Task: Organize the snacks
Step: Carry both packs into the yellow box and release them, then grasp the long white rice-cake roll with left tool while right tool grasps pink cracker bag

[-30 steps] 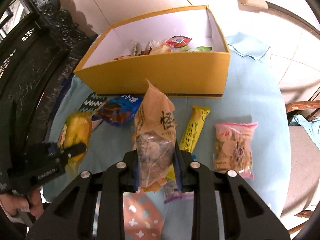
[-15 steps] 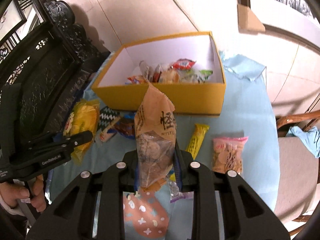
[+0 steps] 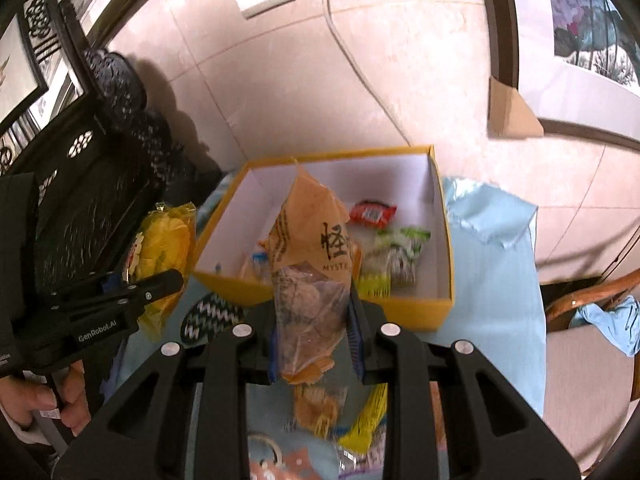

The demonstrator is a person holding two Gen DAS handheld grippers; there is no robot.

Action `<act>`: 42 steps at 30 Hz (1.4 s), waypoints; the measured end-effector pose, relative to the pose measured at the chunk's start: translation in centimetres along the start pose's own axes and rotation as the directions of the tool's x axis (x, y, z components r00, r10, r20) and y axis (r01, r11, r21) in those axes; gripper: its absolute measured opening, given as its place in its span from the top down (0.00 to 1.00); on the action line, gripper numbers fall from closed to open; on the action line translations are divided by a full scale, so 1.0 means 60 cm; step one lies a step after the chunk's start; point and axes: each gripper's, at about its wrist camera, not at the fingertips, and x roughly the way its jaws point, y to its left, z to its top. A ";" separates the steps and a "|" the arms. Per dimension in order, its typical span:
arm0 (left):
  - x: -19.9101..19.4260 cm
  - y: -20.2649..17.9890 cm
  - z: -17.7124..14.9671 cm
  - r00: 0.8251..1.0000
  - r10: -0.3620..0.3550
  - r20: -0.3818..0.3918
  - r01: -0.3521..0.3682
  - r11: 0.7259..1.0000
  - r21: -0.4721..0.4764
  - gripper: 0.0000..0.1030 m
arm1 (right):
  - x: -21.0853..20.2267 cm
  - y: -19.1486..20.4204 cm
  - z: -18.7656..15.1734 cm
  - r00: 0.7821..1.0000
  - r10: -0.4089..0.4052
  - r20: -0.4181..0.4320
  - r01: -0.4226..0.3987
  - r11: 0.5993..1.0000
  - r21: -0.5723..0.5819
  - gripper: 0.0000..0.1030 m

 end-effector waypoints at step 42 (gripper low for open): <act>0.111 0.133 -0.135 0.984 0.064 -0.166 -0.092 0.982 -0.163 0.05 | 0.039 -0.134 -0.158 0.981 -0.068 -0.182 0.110 0.967 0.232 0.42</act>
